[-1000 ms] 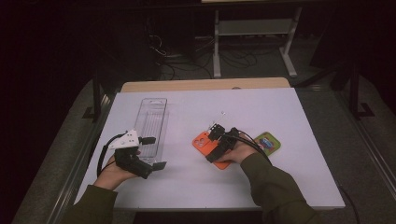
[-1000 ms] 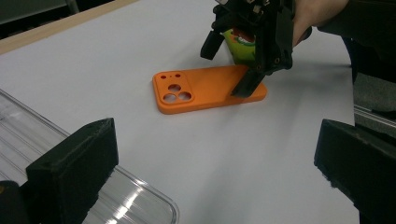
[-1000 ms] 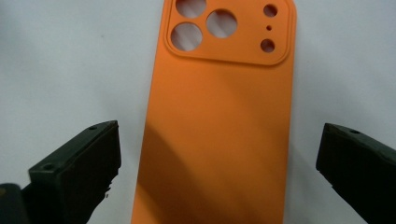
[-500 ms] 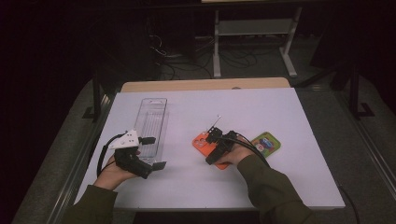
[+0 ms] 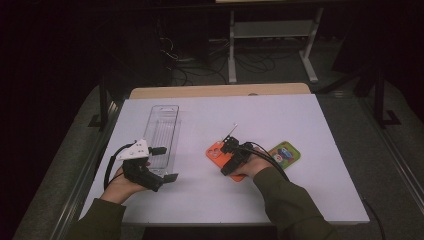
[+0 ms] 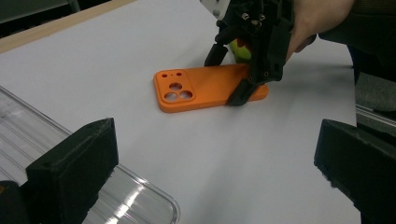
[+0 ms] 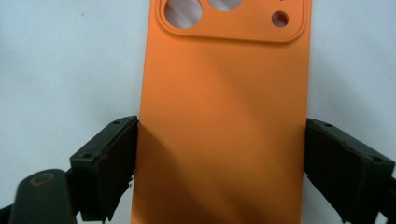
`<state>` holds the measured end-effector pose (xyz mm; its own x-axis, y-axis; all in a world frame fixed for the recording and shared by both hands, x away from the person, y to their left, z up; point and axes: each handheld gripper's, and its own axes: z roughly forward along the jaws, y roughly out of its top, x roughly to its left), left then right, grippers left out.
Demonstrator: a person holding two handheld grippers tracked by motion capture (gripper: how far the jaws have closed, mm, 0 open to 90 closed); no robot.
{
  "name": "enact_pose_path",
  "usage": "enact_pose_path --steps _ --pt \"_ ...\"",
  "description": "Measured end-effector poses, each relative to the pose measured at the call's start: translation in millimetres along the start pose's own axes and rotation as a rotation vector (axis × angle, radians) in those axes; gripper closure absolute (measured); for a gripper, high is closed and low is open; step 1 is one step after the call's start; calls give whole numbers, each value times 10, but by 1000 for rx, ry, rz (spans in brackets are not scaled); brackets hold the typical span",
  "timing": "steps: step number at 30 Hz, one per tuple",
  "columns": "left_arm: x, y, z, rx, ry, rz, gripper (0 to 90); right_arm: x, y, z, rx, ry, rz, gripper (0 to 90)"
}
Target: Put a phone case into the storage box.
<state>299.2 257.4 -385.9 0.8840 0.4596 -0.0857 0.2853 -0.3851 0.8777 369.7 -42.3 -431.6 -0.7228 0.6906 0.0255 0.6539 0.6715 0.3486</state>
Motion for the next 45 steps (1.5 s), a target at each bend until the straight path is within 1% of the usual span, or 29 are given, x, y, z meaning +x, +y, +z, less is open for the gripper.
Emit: enact_pose_path --steps 2,5,8,9,11,13,14,18,20,22,23,24,25,26,27,28,30,31,33,36,38,39,41,45 --pt "-6 -1 3 -2 -4 -6 0 -1 -2 -3 -5 -2 9 143" --pt "-7 -2 5 1 -4 -1 0 0 0 -4 -3 -4 18 148" --pt "-9 -2 1 -2 -3 -6 0 -4 3 -7 1 2 18 150" --pt "-5 -2 -3 0 -2 -1 0 -7 2 -8 -1 0 20 150" --pt "5 -4 -7 2 -2 5 0 -19 3 -15 -1 11 29 150" --pt "6 -9 -5 1 -3 3 0 -33 0 -24 -1 21 27 150" --pt "4 -12 -4 1 -3 0 0 -42 -4 -35 0 34 27 150" --pt "6 -16 0 4 -2 -6 0 -64 -23 -90 -9 28 21 150" --pt "6 -21 4 6 1 -5 0 -112 -49 -175 -29 32 24 150" --pt "10 -25 8 12 1 -2 0 -131 -59 -207 -37 40 17 150" --pt "14 -22 16 19 3 4 0 -163 -81 -283 -51 40 -3 150" --pt "14 -22 16 19 3 4 0 -163 -81 -283 -51 40 -3 150" --pt "18 -17 27 26 2 3 0 -190 -101 -339 -60 41 -26 150" --pt "18 -17 27 26 2 3 0 -190 -101 -339 -60 41 -26 150" --pt "19 -15 40 33 7 2 0 -231 -125 -400 -74 40 -39 150" --pt "24 -13 47 34 10 11 0 -246 -132 -421 -75 41 -42 150" --pt "22 -14 54 33 11 4 0 -269 -141 -439 -76 41 -49 150" --pt "18 -10 65 29 16 -5 0 -312 -164 -474 -81 48 -51 150" --pt "9 2 73 26 13 -20 0 -357 -189 -485 -82 54 -65 150" --pt "0 37 96 29 11 -19 0 -412 -218 -505 -65 46 -94 150" --pt "-1 47 110 28 5 -18 0 -434 -229 -522 -68 46 -102 150" --pt "-5 59 132 30 5 -17 0 -458 -238 -541 -74 54 -107 150" --pt "-7 93 170 54 -1 -12 0 -516 -264 -602 -84 70 -125 150" --pt "-27 187 240 79 -18 17 0 -564 -298 -659 -102 98 -143 150"
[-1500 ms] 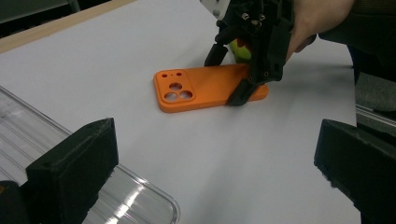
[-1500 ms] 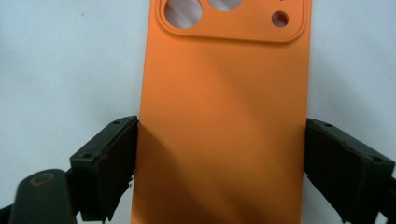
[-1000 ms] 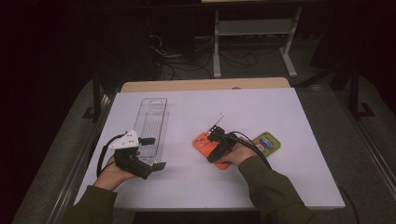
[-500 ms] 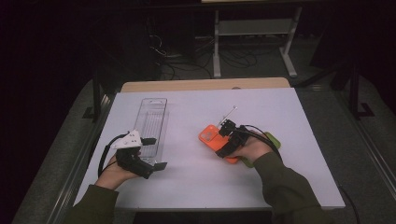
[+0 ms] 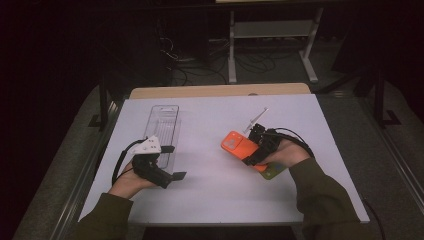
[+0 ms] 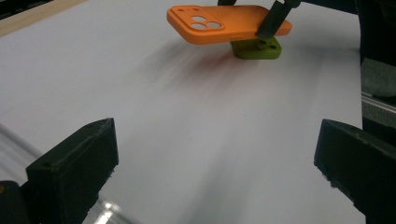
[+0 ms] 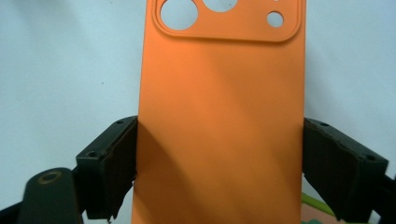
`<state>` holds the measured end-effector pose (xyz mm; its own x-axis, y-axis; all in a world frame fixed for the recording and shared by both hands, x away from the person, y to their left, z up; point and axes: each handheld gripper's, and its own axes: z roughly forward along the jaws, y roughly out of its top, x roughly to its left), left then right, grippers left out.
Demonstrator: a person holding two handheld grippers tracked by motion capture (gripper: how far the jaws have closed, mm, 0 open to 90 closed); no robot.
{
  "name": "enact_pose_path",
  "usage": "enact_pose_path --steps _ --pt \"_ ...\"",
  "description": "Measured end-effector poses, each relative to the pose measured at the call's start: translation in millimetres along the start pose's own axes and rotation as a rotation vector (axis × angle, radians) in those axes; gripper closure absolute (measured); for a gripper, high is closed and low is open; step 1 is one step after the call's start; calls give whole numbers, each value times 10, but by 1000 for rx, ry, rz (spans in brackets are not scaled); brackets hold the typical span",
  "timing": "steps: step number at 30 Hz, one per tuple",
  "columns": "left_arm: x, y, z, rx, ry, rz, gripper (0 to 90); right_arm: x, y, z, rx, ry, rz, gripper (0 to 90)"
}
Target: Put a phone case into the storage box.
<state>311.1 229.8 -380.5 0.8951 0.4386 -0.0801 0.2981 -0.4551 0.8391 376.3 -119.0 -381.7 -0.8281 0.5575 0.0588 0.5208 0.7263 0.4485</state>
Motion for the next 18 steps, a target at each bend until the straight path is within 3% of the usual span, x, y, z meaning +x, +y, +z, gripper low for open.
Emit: enact_pose_path --steps 10,13,17,18 --pt "13 272 162 28 -44 54 0 -10 -9 -89 -12 0 -65 149" --pt "27 348 219 28 -47 88 0 -9 -16 -101 -13 6 -71 150" --pt "38 421 280 27 -59 98 0 -5 -25 -112 -12 11 -81 150" --pt "39 462 326 30 -69 118 0 -3 -31 -112 -8 6 -111 149"
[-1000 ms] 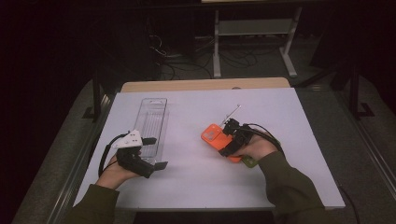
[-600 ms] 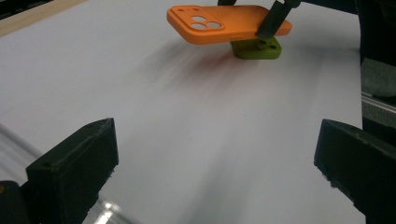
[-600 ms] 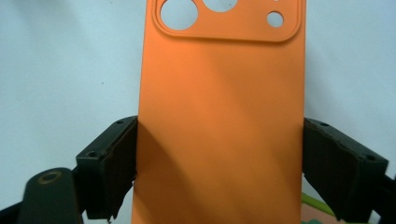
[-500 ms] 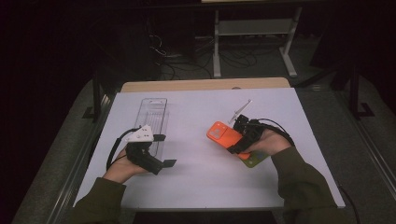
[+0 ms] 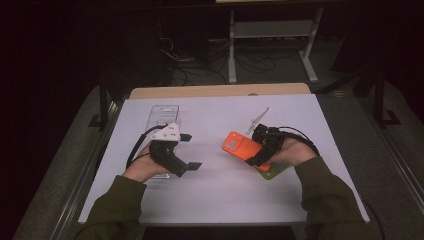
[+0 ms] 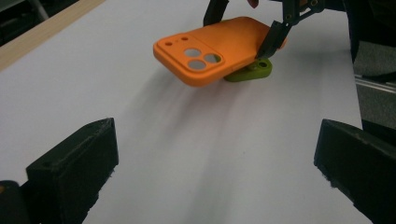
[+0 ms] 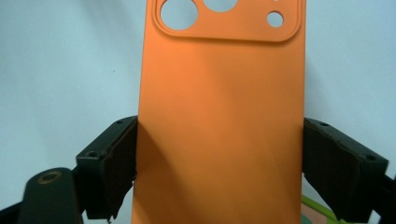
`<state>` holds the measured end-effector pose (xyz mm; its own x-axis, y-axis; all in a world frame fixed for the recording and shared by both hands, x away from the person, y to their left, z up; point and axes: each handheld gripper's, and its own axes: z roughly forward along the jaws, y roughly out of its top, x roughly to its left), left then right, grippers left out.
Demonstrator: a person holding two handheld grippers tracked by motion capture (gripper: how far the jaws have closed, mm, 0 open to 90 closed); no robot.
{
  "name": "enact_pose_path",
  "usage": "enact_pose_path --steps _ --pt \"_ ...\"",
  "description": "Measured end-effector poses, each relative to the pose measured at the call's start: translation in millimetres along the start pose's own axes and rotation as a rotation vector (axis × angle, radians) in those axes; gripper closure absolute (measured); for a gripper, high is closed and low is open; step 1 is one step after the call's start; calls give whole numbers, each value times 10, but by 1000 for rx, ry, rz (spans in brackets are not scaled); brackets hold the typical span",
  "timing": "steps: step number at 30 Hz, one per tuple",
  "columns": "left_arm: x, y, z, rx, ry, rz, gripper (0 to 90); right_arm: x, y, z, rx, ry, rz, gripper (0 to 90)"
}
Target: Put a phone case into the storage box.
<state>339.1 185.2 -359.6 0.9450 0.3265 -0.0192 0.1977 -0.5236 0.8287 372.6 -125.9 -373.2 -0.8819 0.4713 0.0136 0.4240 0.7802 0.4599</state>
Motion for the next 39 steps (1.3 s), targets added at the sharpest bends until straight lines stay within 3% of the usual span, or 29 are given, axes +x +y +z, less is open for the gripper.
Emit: enact_pose_path --steps 3,11,15,18,23,31,36,39 --pt "1 63 81 23 -30 3 0 21 5 3 1 8 -15 149" --pt "23 211 239 52 -79 57 0 55 25 12 -1 24 -67 149" --pt "52 312 329 70 -125 78 0 71 35 19 1 34 -89 149" --pt "68 367 369 95 -127 102 0 93 70 15 8 29 -105 149" --pt "72 389 376 76 -133 123 0 136 139 12 6 36 -149 149" --pt "67 368 382 100 -150 149 0 246 290 121 52 86 -242 150" --pt "4 352 442 153 -187 199 0 296 320 142 39 111 -275 150" --pt "-18 328 477 189 -188 198 0 333 322 153 43 117 -297 150"
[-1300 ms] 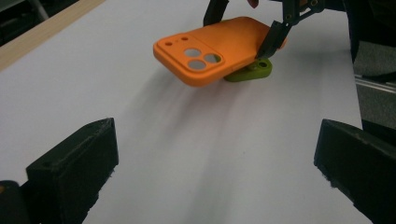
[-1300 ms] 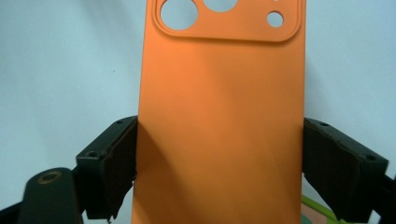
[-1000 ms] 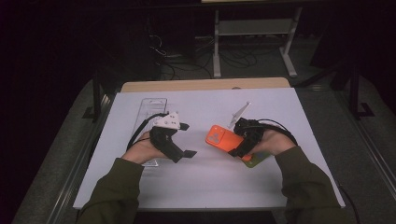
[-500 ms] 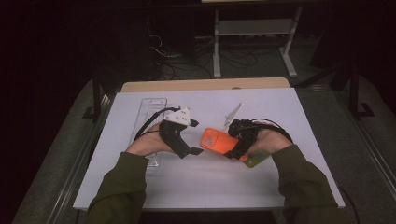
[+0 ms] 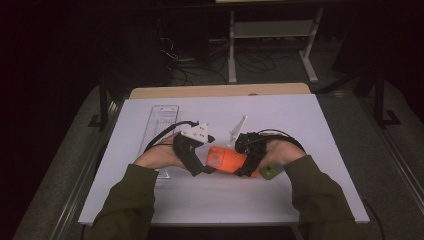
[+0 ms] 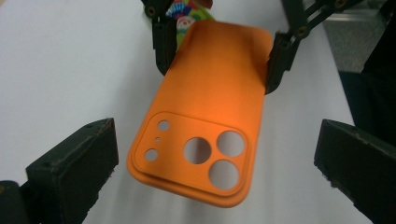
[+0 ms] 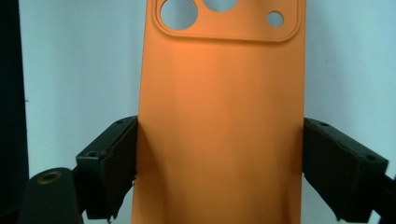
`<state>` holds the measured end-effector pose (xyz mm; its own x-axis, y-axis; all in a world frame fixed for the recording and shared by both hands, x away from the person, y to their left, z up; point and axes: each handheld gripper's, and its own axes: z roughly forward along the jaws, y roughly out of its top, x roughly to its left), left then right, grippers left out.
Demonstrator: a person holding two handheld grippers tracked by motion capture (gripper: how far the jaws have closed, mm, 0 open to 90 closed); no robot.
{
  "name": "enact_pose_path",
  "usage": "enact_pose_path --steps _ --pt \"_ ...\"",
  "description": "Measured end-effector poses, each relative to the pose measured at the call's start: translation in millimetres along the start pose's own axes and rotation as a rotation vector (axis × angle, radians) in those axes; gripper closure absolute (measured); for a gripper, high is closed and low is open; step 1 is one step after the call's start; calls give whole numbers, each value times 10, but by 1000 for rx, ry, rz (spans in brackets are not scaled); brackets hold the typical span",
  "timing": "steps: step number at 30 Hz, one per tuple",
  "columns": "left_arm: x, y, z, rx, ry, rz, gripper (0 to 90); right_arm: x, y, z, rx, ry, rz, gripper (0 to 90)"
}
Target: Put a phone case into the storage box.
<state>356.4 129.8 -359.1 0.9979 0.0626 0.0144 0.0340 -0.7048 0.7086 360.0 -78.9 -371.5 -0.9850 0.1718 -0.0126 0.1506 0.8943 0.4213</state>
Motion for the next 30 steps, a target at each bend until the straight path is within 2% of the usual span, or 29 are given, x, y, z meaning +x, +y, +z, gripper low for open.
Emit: enact_pose_path --steps 6,8,10,12,13,17,19,20,22,24,27,28,30 --pt "-17 8 70 36 -18 24 0 66 31 35 15 23 -28 149" --pt "-27 8 88 40 -23 21 0 76 40 40 13 26 -36 149" --pt "-40 8 138 77 -28 48 0 103 63 39 1 36 -50 149" --pt "-47 6 158 83 -33 44 0 114 70 37 -2 38 -53 149" --pt "-44 8 188 112 -42 65 0 133 84 34 -5 45 -61 149" --pt "-61 11 255 127 -55 80 0 159 105 22 -13 48 -73 149" --pt "-74 8 284 131 -59 72 0 156 106 20 -18 43 -82 149" --pt "-96 1 306 118 -61 42 0 159 105 19 -20 43 -79 149" --pt "-98 -3 333 111 -72 34 0 159 104 15 -23 38 -81 149" --pt "-90 -9 339 120 -79 44 0 157 103 8 -28 39 -87 149" --pt "-97 -16 348 123 -78 26 0 164 102 -5 -33 43 -80 149" --pt "-92 -16 347 125 -76 29 0 155 99 -11 -35 44 -96 150" --pt "-88 -16 342 121 -75 27 0 155 98 -13 -36 44 -97 149"
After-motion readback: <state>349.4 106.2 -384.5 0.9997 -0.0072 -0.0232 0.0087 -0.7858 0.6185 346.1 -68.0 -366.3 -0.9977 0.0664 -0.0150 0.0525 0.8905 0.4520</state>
